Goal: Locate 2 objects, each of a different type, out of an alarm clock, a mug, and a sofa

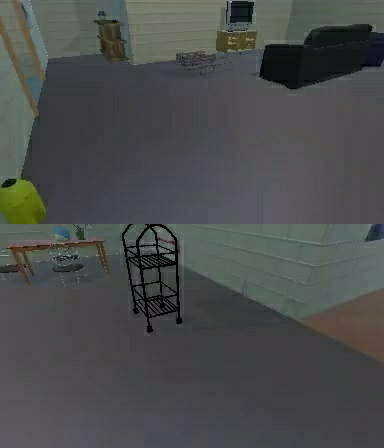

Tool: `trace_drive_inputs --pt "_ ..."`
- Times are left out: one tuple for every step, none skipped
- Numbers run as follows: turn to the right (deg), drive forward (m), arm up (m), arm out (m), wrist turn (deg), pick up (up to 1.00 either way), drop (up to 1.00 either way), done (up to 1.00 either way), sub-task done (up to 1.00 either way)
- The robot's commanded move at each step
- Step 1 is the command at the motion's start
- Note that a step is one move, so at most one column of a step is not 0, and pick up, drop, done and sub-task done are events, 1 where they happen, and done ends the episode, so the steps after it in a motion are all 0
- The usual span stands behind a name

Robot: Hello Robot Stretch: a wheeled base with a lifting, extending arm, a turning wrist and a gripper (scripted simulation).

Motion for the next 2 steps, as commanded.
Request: trace_drive_inputs --pt "33.0 0.0 0.0 0.0 0.0 0.0 0.0 0.0 0.0" --pt "0.0 1.0 0.0 0.0 0.0 0.0 0.0 0.0 0.0"
